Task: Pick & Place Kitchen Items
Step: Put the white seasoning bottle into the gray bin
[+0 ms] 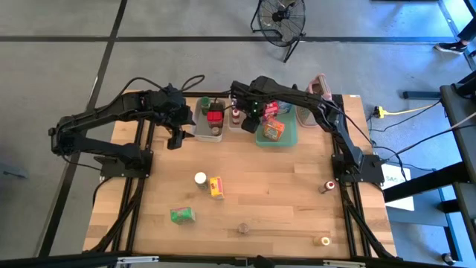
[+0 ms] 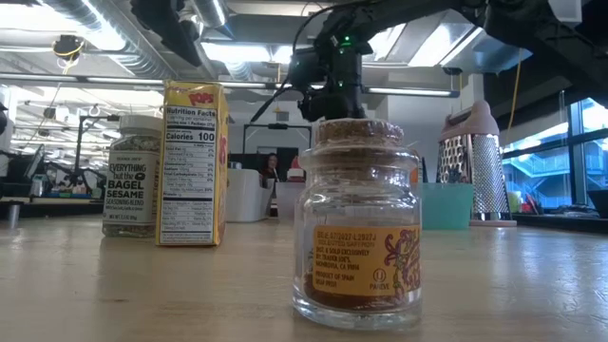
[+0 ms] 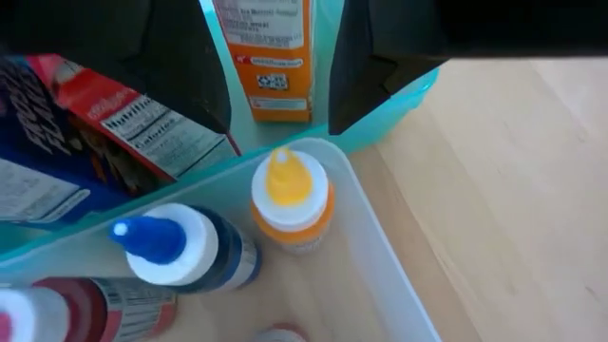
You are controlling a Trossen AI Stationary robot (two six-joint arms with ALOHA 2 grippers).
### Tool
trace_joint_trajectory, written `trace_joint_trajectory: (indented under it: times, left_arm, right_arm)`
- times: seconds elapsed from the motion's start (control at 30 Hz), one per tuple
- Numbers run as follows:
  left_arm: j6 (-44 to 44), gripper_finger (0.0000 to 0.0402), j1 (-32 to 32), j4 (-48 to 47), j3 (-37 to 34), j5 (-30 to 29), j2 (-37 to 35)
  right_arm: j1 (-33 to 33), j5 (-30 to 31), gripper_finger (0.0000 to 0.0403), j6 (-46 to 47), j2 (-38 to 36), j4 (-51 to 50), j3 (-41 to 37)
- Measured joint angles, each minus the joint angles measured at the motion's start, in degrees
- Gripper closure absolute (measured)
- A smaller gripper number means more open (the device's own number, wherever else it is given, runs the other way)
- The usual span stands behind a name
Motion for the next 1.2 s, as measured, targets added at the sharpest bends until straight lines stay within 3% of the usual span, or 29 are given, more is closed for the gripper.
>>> trace_joint_trajectory:
  times: [0.33, 0.5, 0.7, 0.93, 1.2]
  left_arm:
    - [-1.39, 0.0187, -0.02, -1.21, -0.02, -1.13, -0.2]
    - [0.96, 0.0181, -0.04, -2.88, -0.02, 3.97, -0.22]
    - [-2.53, 0.0145, 0.01, -3.3, -0.02, 1.95, -0.2]
    - [-8.51, 0.009, 0.03, -4.95, -0.02, -4.63, -0.2]
    - [-8.71, 0.0087, -0.52, -11.68, -0.02, 3.25, -0.2]
  right_arm:
    - [0.95, -0.03, 0.0222, 0.84, 0.02, -4.66, 9.27]
    - [2.27, -0.06, 0.0222, 1.49, -0.22, -6.32, 13.53]
    - [4.52, -0.5, 0.0222, 2.93, -2.16, -7.4, 13.5]
    - [8.3, -0.65, 0.0222, 3.26, -2.27, -9.24, 13.42]
    - [13.54, -0.17, 0.0222, 3.58, -2.27, -9.33, 13.42]
